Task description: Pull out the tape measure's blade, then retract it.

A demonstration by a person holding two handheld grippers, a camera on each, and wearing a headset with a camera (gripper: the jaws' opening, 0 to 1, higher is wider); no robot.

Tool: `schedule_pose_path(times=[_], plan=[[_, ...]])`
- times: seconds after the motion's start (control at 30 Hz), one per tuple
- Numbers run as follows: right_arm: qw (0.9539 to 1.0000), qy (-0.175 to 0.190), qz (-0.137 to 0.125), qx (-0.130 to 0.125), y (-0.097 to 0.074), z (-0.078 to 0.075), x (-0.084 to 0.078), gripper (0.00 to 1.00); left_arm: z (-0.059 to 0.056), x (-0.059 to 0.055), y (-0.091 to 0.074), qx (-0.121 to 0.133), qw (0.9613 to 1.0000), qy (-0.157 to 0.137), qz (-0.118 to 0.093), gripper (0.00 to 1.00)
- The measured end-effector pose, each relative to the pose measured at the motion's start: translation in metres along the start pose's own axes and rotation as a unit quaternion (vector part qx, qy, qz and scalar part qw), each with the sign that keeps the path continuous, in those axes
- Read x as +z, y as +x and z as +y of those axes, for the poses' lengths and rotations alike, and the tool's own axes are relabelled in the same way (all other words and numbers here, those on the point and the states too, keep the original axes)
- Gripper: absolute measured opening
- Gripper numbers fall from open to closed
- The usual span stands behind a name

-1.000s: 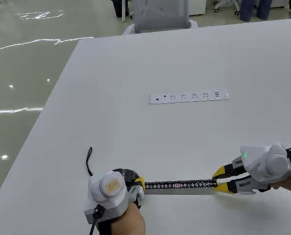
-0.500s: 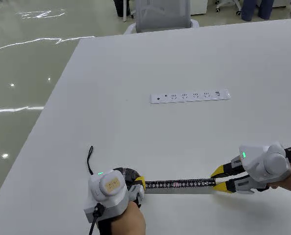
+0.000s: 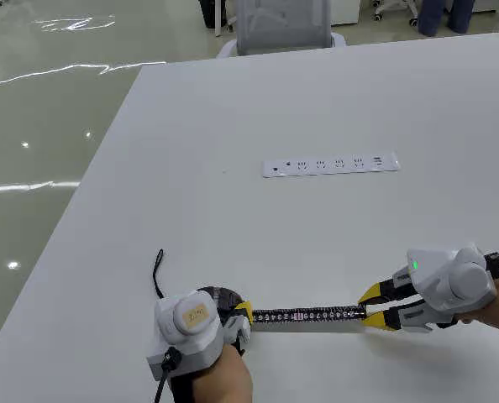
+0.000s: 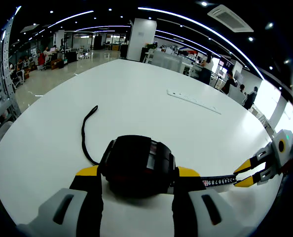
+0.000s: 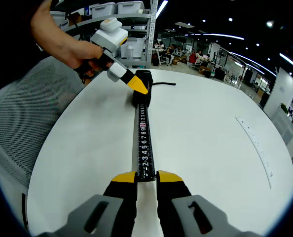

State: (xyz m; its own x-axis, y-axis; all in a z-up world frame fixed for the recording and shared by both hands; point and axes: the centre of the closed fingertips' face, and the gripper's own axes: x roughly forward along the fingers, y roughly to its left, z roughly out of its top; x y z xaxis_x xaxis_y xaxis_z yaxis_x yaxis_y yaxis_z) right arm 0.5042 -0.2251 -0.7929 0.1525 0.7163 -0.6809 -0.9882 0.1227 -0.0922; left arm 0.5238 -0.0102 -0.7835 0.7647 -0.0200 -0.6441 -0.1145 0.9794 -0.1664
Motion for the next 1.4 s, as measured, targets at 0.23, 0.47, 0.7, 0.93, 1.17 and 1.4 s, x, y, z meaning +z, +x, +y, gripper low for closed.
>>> schedule_pose_path(times=[0.23,0.47,0.7,0.93,1.17,1.4], plan=[[1.0000,-0.002,-0.001,0.001,0.002,0.000,0.002,0.14,-0.001,0.000,-0.001,-0.001,1.0000,-0.001,0.000,0.52],[1.0000,-0.003,-0.003,0.004,0.004,-0.002,0.005,0.13,0.000,0.001,0.000,-0.001,1.0000,-0.004,0.001,0.52],[1.0000,-0.003,-0.004,0.005,0.007,-0.001,0.008,0.13,0.000,0.001,0.000,-0.002,1.0000,-0.005,0.002,0.52],[1.0000,-0.002,-0.004,0.007,0.008,-0.001,0.010,0.13,0.001,0.000,0.000,-0.002,1.0000,-0.006,0.002,0.52],[1.0000,-0.003,-0.004,0.007,0.010,-0.001,0.012,0.13,0.000,0.001,-0.001,-0.003,1.0000,-0.007,0.002,0.52],[1.0000,-0.003,-0.004,0.008,0.012,-0.002,0.013,0.13,0.000,0.001,-0.001,-0.003,1.0000,-0.007,0.002,0.52]])
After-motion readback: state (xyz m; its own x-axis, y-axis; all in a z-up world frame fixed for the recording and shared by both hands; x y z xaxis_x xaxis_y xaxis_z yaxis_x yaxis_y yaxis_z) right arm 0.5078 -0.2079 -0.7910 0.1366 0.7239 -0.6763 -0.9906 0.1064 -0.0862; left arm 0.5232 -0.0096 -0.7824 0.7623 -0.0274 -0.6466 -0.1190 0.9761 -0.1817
